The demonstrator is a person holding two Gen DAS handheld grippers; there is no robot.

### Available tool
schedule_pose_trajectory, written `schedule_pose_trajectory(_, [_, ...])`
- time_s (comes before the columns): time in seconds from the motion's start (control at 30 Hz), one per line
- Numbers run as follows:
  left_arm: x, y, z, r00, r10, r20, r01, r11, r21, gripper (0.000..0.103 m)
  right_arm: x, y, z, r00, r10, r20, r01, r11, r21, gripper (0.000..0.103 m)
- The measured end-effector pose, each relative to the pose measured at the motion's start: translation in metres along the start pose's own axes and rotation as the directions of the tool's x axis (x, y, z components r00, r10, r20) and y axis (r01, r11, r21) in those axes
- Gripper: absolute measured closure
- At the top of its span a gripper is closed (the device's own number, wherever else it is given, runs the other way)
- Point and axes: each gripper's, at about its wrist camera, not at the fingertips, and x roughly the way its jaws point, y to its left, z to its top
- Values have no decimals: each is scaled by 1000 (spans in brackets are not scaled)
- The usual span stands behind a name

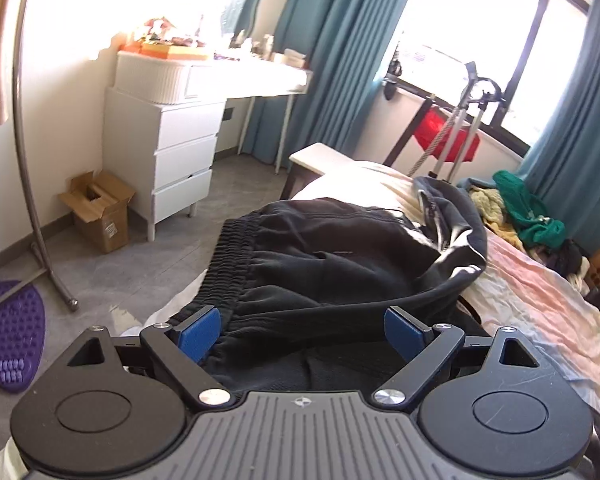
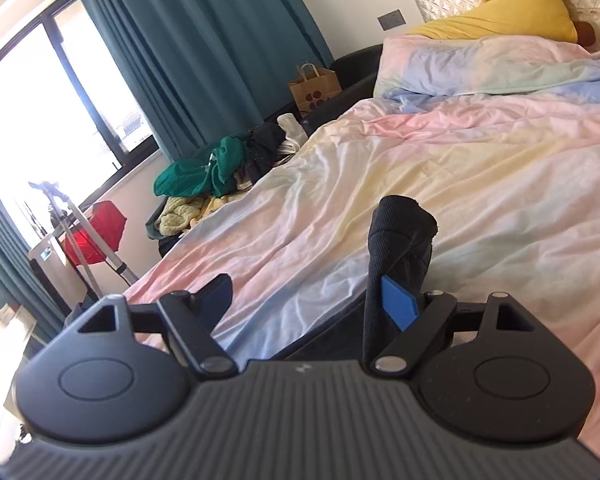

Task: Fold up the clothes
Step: 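Open both tools and lay the sweatpants down on the bed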

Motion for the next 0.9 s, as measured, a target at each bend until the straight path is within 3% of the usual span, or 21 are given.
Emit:
schedule_pose_trajectory(0.1, [4,-33,-3,999,-45,2,45,998,51,12,-16,26,-6,995,-33,89,43,993,-110,21])
schedule_pose_trajectory(0.2, [10,-61,-11,997,-73,-3,72,993,95,12,-27,44,-14,987,-14,158,47,977,-210,21])
schedule_pose_trajectory(0.4, [23,-103,-29,996,-85,3,83,981,174,12,-27,66,-27,990,136,47,-123,970,-211,21])
schedule_pose_trajectory(0.6, [23,-150,-40,989,-149,-9,145,948,283,12,-38,91,-57,958,288,-9,-279,920,-275,21])
schedule_pose_trajectory(0.7, [19,-179,-43,984,-179,14,163,925,344,12,-40,96,-68,949,312,-34,-306,895,-324,21])
schedule_pose_trajectory(0.9, [37,-226,-54,970,-243,22,215,893,395,11,-39,97,-80,945,319,-73,-325,889,-322,21])
